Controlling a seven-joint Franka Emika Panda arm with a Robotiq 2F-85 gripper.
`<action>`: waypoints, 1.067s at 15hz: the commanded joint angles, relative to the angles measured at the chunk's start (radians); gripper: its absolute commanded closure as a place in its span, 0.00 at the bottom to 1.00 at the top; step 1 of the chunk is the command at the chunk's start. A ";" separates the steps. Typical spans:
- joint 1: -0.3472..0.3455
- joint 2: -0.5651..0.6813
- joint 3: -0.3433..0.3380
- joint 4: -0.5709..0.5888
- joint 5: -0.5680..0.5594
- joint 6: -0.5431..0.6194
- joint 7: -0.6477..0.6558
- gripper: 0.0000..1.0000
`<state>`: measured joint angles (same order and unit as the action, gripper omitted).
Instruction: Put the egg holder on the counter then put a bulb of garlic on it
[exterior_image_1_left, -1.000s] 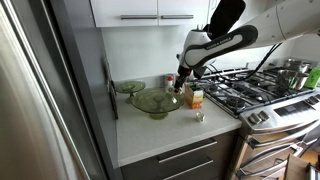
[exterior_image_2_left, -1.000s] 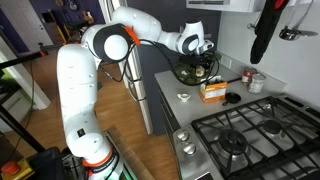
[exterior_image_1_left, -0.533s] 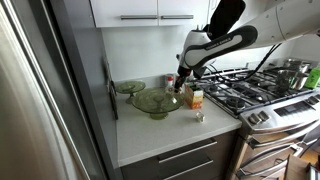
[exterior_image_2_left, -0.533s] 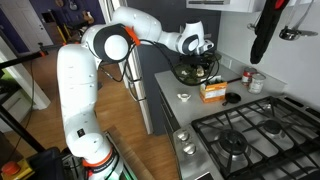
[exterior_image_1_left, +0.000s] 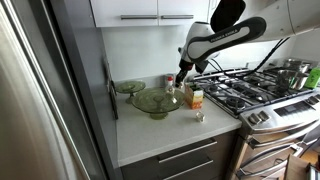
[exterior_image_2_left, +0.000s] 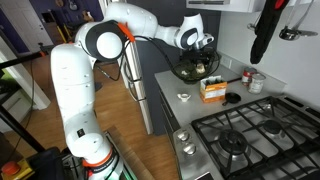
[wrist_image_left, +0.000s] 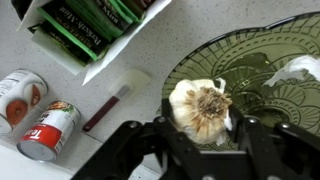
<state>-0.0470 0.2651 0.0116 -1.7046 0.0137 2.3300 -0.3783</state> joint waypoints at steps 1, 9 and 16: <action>-0.006 -0.076 -0.003 -0.054 -0.017 -0.098 0.013 0.73; 0.001 -0.224 -0.006 -0.164 -0.002 -0.452 -0.087 0.73; 0.012 -0.214 -0.009 -0.266 0.002 -0.428 -0.088 0.73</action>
<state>-0.0406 0.0573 0.0070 -1.9115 0.0113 1.8610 -0.4592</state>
